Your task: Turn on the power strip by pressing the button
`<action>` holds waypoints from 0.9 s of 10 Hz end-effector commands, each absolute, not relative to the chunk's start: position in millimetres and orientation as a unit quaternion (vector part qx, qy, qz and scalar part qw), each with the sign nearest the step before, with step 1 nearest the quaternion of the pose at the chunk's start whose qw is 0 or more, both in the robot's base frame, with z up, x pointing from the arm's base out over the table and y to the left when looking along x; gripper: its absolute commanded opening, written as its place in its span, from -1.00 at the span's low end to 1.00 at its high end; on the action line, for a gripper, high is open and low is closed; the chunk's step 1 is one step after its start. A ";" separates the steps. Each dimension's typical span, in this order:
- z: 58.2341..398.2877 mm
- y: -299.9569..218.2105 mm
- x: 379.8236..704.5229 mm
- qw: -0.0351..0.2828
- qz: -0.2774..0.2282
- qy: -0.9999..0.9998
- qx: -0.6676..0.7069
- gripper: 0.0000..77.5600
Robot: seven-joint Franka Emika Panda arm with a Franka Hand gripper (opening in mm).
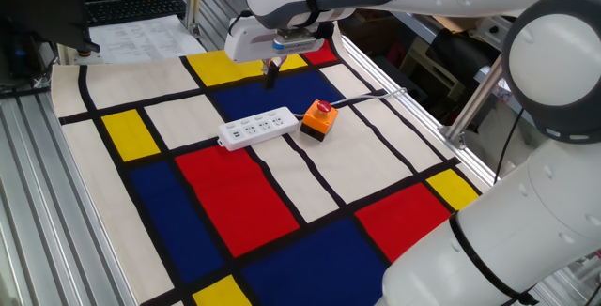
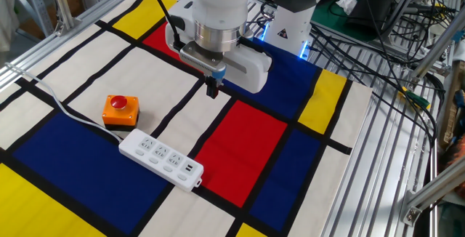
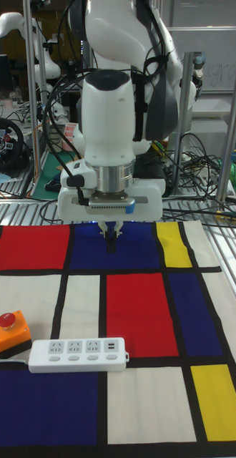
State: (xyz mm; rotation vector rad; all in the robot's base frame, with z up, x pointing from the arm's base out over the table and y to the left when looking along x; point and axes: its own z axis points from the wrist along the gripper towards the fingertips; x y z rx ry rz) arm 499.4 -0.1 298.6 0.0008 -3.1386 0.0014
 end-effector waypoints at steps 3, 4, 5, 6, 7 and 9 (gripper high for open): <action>298.6 -0.1 499.5 0.062 0.028 -0.997 0.020 -1.00; 298.6 -0.1 499.5 0.062 0.036 -0.997 0.023 -1.00; 298.6 -0.1 499.6 0.064 0.031 -0.997 0.021 -1.00; 297.9 0.0 499.8 0.065 0.029 -0.997 0.019 -1.00; 297.4 0.1 500.0 0.066 0.027 -0.997 0.019 -1.00; 287.6 1.8 502.5 0.065 0.017 -0.998 0.013 -1.00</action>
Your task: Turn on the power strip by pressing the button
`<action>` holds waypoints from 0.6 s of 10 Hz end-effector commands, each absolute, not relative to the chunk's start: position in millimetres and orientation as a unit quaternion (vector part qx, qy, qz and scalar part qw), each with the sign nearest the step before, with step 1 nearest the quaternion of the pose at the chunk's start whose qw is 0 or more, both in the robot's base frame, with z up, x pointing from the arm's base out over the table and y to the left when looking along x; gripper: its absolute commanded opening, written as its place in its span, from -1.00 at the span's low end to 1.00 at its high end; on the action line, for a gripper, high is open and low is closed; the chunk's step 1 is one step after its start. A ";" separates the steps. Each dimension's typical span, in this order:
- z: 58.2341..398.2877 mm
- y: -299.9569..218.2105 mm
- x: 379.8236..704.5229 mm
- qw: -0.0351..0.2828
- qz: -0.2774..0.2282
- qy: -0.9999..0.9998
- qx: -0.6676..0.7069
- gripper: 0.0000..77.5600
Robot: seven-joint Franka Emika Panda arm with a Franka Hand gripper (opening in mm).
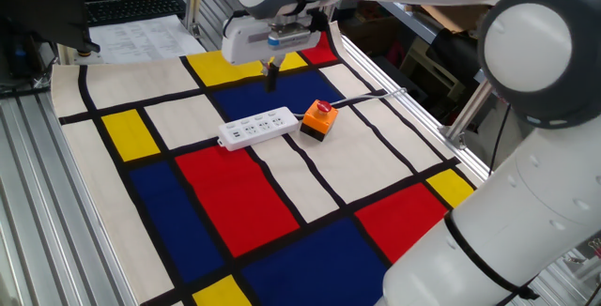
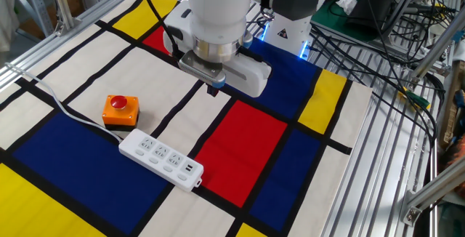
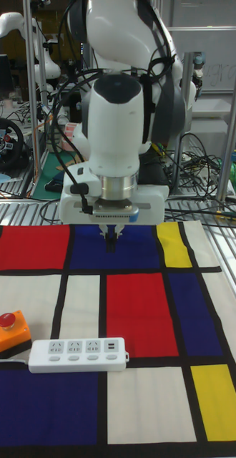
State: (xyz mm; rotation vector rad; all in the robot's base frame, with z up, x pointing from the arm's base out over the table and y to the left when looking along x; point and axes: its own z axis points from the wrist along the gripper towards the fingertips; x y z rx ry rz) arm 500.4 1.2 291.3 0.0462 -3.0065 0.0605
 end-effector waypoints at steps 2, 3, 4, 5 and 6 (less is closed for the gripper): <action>281.1 0.3 504.6 0.065 0.017 -0.998 0.015 -1.00; 276.7 -1.1 505.8 0.064 0.016 -0.998 0.018 -1.00; 275.2 -1.5 506.2 0.064 0.016 -0.998 0.019 -1.00; 269.1 -4.3 509.7 0.063 0.015 -0.998 0.020 -1.00; 264.4 -8.2 512.7 0.063 0.015 -0.998 0.023 -1.00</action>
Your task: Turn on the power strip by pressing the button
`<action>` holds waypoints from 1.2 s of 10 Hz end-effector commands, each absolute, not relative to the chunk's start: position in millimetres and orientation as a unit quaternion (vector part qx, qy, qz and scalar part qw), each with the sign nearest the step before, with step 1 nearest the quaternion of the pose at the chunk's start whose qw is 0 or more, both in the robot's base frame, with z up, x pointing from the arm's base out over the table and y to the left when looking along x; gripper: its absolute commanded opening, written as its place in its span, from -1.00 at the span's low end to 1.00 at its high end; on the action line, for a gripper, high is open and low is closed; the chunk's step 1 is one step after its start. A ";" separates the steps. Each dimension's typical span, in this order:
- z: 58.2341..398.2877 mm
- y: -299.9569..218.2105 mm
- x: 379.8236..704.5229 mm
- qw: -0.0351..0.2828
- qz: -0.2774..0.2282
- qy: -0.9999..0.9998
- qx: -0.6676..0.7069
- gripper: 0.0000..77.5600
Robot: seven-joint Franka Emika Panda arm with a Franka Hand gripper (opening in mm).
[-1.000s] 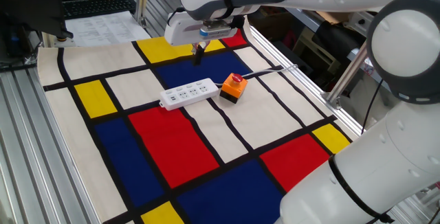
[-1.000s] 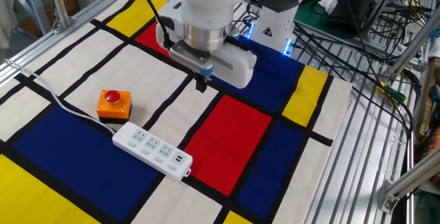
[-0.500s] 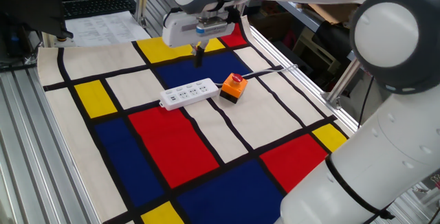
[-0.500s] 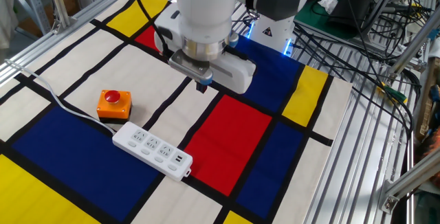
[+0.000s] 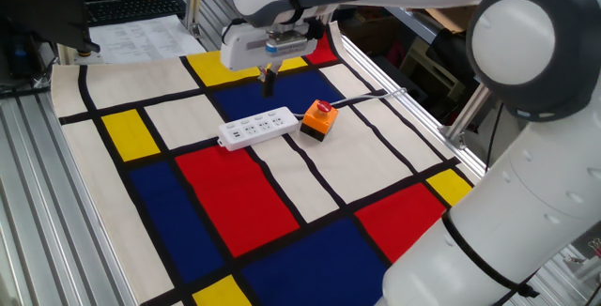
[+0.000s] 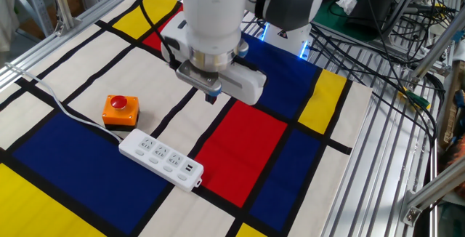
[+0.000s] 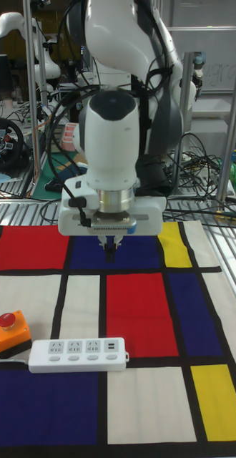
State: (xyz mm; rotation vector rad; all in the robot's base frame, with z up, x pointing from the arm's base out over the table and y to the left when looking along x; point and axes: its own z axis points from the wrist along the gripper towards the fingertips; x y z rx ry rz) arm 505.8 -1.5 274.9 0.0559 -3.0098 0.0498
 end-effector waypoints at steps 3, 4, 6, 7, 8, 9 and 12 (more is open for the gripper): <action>254.3 -15.7 519.9 0.061 0.009 -0.998 0.024 -1.00; 249.7 -18.3 524.5 0.062 0.010 -0.998 0.022 -1.00; 237.8 -19.3 529.4 0.060 0.009 -0.998 0.021 -1.00; 235.0 -20.7 530.2 0.056 0.014 -0.998 0.018 -1.00; 236.2 -22.8 532.1 0.057 0.014 -0.998 0.013 -1.00; 237.1 -23.5 533.0 0.057 0.014 -0.998 0.012 -1.00; 237.2 -23.1 532.9 0.057 0.011 -0.998 0.012 -1.00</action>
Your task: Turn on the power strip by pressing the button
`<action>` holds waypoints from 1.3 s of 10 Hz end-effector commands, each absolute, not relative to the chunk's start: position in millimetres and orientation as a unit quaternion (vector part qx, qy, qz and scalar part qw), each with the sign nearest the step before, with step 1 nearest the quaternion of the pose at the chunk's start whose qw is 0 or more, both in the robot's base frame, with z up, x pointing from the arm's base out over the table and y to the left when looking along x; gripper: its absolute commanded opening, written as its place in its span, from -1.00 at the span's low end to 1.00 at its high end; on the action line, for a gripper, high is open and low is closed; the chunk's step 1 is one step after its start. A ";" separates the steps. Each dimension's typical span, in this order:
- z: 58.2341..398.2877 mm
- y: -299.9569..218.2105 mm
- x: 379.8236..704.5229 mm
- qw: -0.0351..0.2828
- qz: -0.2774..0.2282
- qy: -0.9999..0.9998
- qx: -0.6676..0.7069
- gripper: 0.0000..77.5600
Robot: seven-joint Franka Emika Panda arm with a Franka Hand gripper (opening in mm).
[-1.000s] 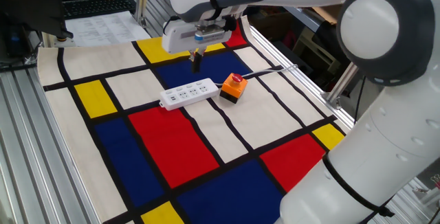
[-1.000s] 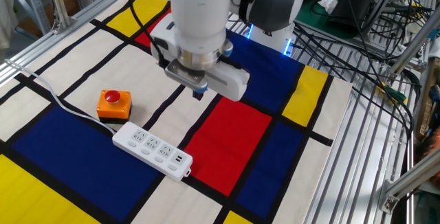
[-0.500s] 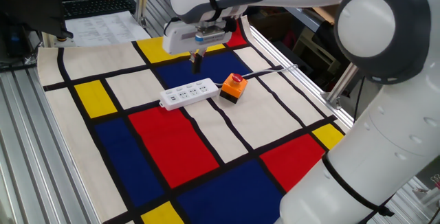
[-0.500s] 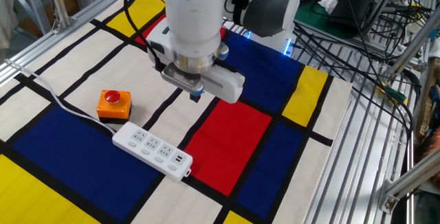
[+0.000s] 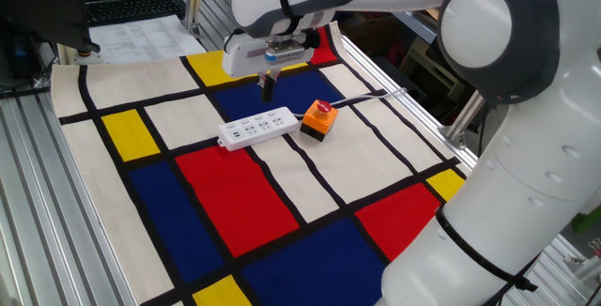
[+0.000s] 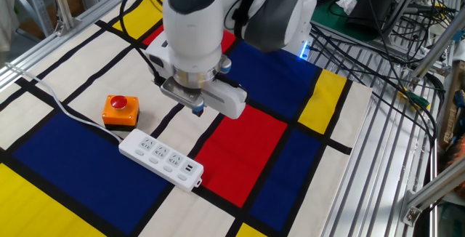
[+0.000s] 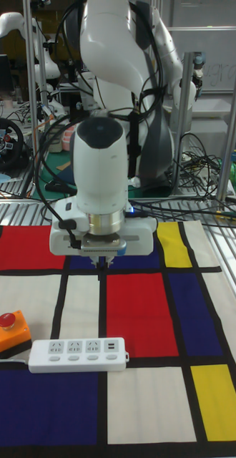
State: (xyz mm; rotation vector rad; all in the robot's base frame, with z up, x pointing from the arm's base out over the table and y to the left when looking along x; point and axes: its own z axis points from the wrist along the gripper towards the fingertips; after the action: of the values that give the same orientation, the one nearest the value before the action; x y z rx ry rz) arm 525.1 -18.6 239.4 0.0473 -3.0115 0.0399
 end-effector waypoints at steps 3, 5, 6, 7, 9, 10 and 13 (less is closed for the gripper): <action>237.2 -23.0 532.9 0.036 0.016 -0.999 0.005 -1.00; 237.3 -22.8 532.8 0.023 0.011 -1.000 -0.018 -1.00; 237.3 -22.8 532.8 0.025 0.010 -0.999 -0.017 -1.00; 237.3 -22.8 532.8 0.032 0.026 -0.999 -0.018 -1.00; 237.3 -22.8 532.8 0.037 0.031 -0.998 -0.037 -1.00; 237.3 -22.8 532.8 0.051 0.029 -0.998 -0.031 -1.00; 237.3 -22.8 532.8 0.058 0.007 -0.998 -0.020 -1.00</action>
State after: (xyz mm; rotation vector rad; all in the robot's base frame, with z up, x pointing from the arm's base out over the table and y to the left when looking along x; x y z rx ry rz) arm 530.2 -22.4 232.9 -0.0460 -3.0464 0.0643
